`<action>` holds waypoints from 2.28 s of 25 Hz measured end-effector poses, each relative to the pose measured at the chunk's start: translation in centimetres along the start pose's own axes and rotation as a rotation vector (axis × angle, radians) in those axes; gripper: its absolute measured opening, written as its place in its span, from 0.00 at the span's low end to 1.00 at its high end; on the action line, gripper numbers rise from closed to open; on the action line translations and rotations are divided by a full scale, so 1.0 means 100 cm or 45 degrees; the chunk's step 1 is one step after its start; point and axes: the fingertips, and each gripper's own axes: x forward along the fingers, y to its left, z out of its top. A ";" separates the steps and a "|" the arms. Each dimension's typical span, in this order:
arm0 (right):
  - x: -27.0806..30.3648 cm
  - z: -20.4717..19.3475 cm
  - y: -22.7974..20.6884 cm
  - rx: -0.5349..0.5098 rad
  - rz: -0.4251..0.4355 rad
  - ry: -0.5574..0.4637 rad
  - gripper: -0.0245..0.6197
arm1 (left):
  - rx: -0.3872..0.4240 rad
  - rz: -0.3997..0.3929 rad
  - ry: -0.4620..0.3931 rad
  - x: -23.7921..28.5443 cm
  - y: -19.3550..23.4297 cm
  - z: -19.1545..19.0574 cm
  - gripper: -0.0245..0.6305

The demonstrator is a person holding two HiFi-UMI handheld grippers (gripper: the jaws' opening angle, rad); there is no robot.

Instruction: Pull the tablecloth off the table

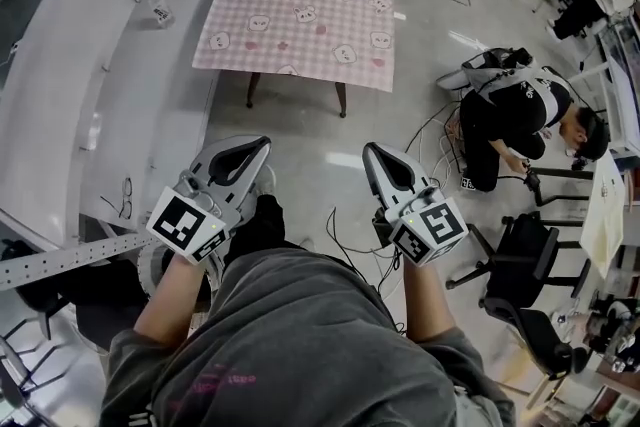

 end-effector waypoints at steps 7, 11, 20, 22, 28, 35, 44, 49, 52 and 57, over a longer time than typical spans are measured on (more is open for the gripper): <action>0.055 0.001 -0.013 0.033 -0.014 0.036 0.04 | -0.033 -0.026 0.017 0.019 0.056 -0.003 0.04; 0.085 0.006 -0.022 0.042 -0.029 0.047 0.04 | -0.049 -0.049 0.027 0.032 0.086 -0.004 0.04; 0.143 0.019 -0.041 0.054 -0.056 0.075 0.04 | -0.067 -0.093 0.029 0.058 0.146 0.005 0.04; 0.158 0.022 -0.044 0.057 -0.065 0.080 0.04 | -0.070 -0.101 0.027 0.061 0.161 0.006 0.04; 0.204 0.034 -0.052 0.058 -0.099 0.089 0.04 | -0.088 -0.115 0.023 0.070 0.213 0.009 0.04; 0.255 0.047 -0.059 0.052 -0.129 0.096 0.04 | -0.088 -0.160 0.025 0.084 0.265 0.018 0.04; 0.297 0.041 -0.059 -0.027 -0.133 0.149 0.04 | -0.113 -0.152 0.011 0.085 0.310 0.007 0.04; 0.311 0.035 -0.064 -0.018 -0.121 0.164 0.04 | -0.125 -0.138 0.020 0.087 0.321 -0.005 0.04; 0.318 0.030 -0.070 -0.012 -0.106 0.174 0.04 | -0.137 -0.120 0.028 0.091 0.327 -0.014 0.04; 0.328 0.021 -0.081 -0.012 -0.070 0.207 0.04 | -0.169 -0.073 0.062 0.096 0.334 -0.030 0.04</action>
